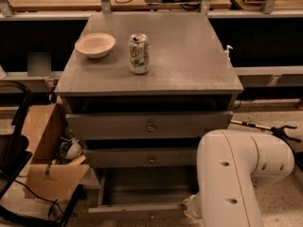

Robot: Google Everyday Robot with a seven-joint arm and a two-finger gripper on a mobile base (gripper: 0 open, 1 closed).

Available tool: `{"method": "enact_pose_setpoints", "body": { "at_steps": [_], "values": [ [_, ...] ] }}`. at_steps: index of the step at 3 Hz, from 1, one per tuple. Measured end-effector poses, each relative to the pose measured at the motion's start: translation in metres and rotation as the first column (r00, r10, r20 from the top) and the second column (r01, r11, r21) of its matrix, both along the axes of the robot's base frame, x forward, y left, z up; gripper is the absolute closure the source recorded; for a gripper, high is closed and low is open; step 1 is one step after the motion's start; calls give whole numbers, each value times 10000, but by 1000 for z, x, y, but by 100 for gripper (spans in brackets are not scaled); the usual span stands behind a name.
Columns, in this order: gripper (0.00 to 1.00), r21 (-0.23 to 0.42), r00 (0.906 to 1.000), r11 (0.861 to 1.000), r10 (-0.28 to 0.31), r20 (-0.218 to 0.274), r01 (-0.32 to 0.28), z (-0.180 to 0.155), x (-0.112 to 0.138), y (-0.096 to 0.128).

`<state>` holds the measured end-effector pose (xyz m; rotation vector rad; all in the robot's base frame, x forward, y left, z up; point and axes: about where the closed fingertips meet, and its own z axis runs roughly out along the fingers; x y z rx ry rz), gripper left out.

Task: Open bottom drawer

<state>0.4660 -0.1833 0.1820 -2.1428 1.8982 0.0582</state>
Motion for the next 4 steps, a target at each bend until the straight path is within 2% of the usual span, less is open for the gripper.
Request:
{"method": "enact_pose_setpoints", "body": {
  "at_steps": [1, 3, 4],
  "values": [
    [100, 0, 10000, 10000, 0, -1, 0, 0, 0, 0],
    [50, 10, 10000, 10000, 10, -27, -10, -1, -1, 1],
    [19, 13, 10000, 10000, 14, -35, -14, -1, -2, 1]
  ]
}}
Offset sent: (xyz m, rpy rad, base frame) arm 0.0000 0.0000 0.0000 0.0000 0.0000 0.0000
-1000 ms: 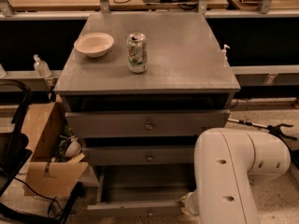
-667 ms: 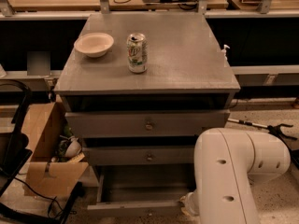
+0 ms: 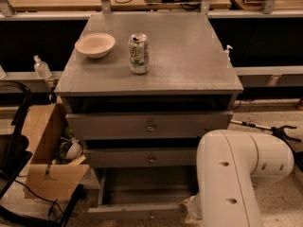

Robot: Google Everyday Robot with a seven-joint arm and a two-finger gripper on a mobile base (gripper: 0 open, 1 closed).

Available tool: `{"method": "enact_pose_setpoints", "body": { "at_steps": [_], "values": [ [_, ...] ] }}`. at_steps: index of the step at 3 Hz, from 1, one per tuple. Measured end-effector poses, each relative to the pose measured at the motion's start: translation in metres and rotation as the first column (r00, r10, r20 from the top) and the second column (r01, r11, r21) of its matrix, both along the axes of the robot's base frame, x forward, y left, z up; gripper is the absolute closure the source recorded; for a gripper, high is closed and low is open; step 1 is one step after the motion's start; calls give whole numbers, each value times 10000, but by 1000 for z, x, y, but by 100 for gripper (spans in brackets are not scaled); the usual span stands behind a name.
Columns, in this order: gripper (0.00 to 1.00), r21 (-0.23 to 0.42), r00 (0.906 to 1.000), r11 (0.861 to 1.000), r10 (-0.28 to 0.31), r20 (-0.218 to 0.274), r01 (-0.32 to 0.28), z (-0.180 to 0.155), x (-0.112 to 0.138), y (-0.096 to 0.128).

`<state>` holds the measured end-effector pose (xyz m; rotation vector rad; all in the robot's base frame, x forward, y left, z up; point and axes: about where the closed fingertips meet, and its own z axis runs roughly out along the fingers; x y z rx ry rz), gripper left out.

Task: Open bottom drawer

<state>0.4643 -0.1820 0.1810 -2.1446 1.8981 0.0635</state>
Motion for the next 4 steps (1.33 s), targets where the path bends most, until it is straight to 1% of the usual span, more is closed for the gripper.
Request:
{"method": "enact_pose_setpoints", "body": {
  "at_steps": [1, 2, 3, 4],
  "values": [
    [0, 6, 10000, 10000, 6, -16, -6, -1, -1, 1],
    [0, 6, 10000, 10000, 7, -17, -7, -1, -1, 1],
    [18, 12, 10000, 10000, 13, -34, -13, -2, -2, 1],
    [43, 19, 10000, 10000, 20, -51, -19, -2, -2, 2]
  ]
}}
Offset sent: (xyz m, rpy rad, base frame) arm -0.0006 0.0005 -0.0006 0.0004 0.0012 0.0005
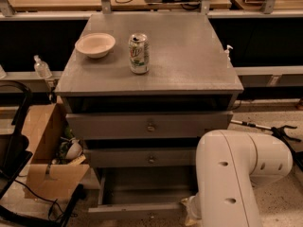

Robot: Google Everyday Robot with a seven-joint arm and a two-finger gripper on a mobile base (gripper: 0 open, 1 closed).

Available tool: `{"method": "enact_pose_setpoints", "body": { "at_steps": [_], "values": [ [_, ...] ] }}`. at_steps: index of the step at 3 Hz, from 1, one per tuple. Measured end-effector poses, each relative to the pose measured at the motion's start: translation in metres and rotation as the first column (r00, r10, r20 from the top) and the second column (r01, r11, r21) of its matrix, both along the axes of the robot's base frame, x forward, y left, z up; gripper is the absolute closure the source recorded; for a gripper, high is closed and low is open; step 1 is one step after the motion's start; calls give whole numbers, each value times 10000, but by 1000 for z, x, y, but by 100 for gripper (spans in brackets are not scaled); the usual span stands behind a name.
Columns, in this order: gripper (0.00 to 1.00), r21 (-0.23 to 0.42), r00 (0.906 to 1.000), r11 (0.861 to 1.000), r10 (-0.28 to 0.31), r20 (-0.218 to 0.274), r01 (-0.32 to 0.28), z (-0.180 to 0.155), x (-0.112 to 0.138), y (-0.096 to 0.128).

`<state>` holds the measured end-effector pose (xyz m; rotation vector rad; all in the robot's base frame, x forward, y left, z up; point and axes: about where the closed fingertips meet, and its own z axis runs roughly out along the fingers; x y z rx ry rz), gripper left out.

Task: Open bottom drawer

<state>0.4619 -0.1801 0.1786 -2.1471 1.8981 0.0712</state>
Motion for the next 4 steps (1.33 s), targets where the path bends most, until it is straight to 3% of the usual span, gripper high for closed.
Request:
{"method": "enact_pose_setpoints", "body": {
  "at_steps": [1, 2, 3, 4],
  "values": [
    [65, 36, 9995, 9999, -140, -290, 142, -2, -10, -1],
    [89, 107, 9932, 9984, -540, -1028, 554, -3, -38, -3],
    [100, 107, 9932, 9984, -540, -1028, 554, 2, -38, -3],
    [100, 107, 9932, 9984, -541, -1029, 555, 4, -38, -3]
  ]
}}
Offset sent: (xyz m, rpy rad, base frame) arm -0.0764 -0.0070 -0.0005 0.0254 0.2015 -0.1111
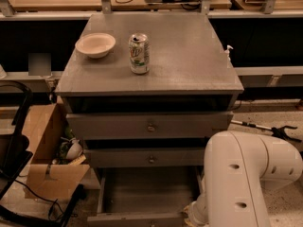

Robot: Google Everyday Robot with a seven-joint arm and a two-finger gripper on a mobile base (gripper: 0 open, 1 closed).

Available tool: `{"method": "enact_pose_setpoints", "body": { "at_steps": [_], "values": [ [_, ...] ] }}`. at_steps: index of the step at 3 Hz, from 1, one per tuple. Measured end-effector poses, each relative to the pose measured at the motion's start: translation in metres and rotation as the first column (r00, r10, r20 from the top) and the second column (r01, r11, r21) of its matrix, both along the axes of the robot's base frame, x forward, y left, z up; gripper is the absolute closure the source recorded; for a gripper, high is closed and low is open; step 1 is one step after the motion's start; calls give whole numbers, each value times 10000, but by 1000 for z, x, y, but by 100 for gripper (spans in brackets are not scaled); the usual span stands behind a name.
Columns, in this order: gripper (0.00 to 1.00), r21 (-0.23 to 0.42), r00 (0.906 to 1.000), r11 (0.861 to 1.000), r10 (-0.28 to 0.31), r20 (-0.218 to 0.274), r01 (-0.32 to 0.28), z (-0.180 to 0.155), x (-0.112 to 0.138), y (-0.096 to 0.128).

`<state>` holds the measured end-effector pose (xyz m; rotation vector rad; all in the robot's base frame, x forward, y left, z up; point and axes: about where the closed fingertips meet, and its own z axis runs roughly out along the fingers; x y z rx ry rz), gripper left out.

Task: Open bottom drawer

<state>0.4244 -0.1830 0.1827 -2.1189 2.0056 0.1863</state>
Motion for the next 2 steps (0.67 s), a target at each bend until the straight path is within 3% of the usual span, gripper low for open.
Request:
{"method": "enact_pose_setpoints", "body": {
  "at_steps": [2],
  "values": [
    [100, 113, 9997, 9999, -27, -240, 30, 1, -10, 2]
  ]
}}
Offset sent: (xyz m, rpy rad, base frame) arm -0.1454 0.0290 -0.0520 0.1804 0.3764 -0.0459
